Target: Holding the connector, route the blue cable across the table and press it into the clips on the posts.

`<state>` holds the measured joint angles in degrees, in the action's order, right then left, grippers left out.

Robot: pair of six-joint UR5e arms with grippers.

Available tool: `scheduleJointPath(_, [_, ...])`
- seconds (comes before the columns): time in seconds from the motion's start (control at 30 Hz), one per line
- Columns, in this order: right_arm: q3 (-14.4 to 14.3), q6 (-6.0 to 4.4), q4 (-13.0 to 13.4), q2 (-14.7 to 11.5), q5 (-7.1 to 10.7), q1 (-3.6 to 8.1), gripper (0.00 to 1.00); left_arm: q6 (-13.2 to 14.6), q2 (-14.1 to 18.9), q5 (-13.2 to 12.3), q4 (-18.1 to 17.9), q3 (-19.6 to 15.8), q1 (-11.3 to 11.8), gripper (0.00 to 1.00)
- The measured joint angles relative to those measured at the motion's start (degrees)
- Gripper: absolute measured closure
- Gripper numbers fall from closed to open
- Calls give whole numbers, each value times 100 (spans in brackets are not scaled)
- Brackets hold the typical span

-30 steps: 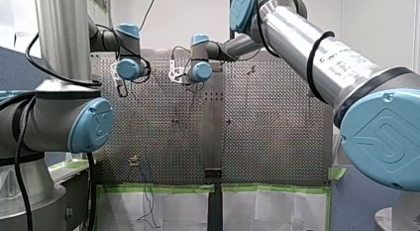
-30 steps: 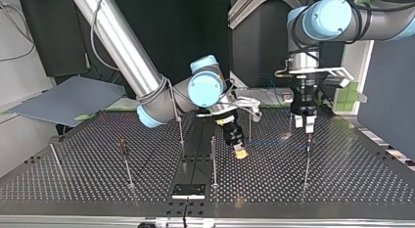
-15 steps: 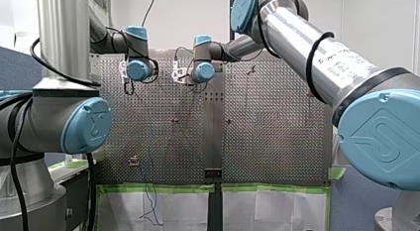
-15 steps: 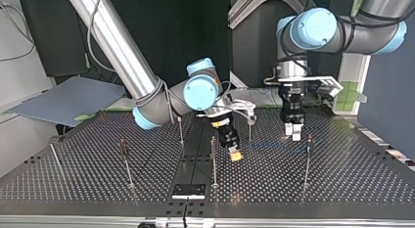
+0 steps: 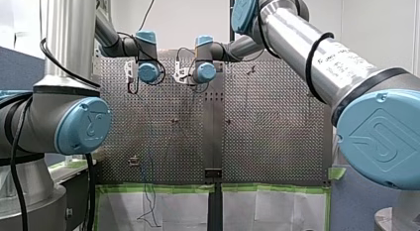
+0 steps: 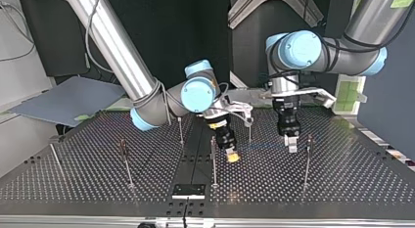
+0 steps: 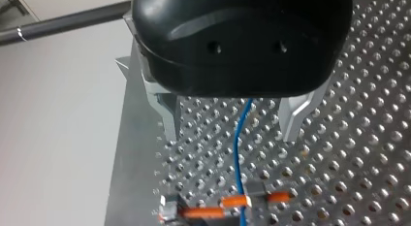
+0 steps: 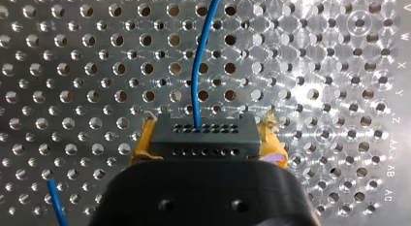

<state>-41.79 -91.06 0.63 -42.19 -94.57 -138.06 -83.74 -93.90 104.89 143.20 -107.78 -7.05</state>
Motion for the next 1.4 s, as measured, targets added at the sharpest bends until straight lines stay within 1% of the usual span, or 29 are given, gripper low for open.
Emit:
scheduleJointPath(0.23, [0,6,0,11,7,30,100,87,-322,363,-63,166,-85,0])
scheduleJointPath(0.33, [-1,7,0,13,8,33,100,78,-450,475,-153,236,-128,0])
scheduleJointPath(0.47, [-1,7,0,19,12,38,100,47,-534,592,-262,338,-165,0])
scheduleJointPath(0.63, [-1,7,0,20,15,40,100,36,-551,650,-297,450,-173,0])
scheduleJointPath(0.9, [-1,7,0,21,17,45,100,18,-554,648,-272,470,-158,0])
scheduleJointPath(0.97, [-1,7,-1,21,16,46,100,2,-554,648,-273,473,-154,24])
scheduleJointPath(1.0, [-1,7,-3,21,17,46,100,-6,-554,650,-275,473,-154,24])
scheduleJointPath(1.07, [-1,7,-5,21,16,46,100,-26,-553,657,-283,474,-158,57])
scheduleJointPath(1.1, [-1,7,-7,22,17,48,100,-33,-554,660,-287,474,-160,57])
scheduleJointPath(1.13, [-1,8,-9,24,17,48,100,-42,-554,663,-294,473,-163,68])
scheduleJointPath(1.17, [-1,7,-12,24,17,47,100,-49,-553,665,-301,472,-164,82])
scheduleJointPath(1.2, [-1,7,-14,24,16,48,100,-56,-554,666,-310,473,-165,82])
scheduleJointPath(1.23, [-1,7,-15,24,17,48,100,-66,-554,667,-319,475,-167,86])
scheduleJointPath(1.27, [-1,7,-15,25,16,47,100,-72,-554,668,-322,474,-168,98])
scheduleJointPath(1.3, [-2,7,-17,28,16,47,100,-75,-554,671,-323,473,-170,98])
scheduleJointPath(1.33, [-2,7,-19,29,16,47,100,-78,-554,681,-323,474,-172,100])
scheduleJointPath(1.4, [-2,7,-23,29,17,47,100,-84,-554,721,-325,473,-174,100])
